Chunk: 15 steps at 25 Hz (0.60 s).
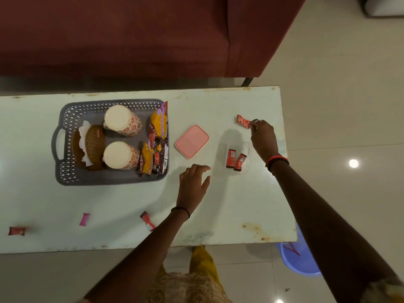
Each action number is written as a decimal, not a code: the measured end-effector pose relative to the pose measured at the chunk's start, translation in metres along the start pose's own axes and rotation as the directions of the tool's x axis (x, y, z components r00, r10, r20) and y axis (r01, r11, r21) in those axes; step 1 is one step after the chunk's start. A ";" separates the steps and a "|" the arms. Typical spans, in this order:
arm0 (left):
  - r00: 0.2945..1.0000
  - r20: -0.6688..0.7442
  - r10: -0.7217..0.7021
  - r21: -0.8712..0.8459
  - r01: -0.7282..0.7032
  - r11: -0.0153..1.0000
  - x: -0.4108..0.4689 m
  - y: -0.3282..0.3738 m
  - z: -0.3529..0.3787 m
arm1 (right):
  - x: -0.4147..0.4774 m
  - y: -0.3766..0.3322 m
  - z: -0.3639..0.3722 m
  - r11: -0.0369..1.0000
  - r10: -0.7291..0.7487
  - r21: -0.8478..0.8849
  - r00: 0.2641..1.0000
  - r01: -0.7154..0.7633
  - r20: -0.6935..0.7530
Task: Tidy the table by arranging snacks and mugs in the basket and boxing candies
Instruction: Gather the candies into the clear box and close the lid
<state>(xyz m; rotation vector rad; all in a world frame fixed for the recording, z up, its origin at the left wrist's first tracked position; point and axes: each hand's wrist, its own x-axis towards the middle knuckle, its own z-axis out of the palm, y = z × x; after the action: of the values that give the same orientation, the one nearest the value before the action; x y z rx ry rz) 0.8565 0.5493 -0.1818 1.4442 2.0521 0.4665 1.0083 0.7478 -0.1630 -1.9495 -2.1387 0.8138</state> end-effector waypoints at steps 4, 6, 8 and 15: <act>1.000 -0.012 -0.024 -0.019 0.024 1.000 -0.008 -0.008 0.004 | 0.023 -0.006 0.015 0.969 -0.139 -0.180 0.977 0.168 0.163; 0.999 -0.026 -0.027 -0.038 0.026 0.999 -0.010 -0.011 0.005 | 0.027 -0.005 0.025 0.948 -0.169 -0.231 0.961 0.219 0.217; 0.999 -0.037 -0.033 -0.052 0.031 0.998 -0.012 -0.015 0.005 | 0.028 -0.003 0.035 0.933 -0.169 -0.276 0.958 0.231 0.233; 0.997 -0.042 -0.057 -0.071 0.054 0.996 -0.023 -0.024 0.006 | 0.035 -0.002 0.032 0.961 -0.151 -0.207 0.976 0.182 0.159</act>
<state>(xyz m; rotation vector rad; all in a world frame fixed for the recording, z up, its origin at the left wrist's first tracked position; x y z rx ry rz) 0.8483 0.5195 -0.1944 1.3433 2.0841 0.5463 0.9872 0.7718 -0.1977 -1.8208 -2.5363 0.7326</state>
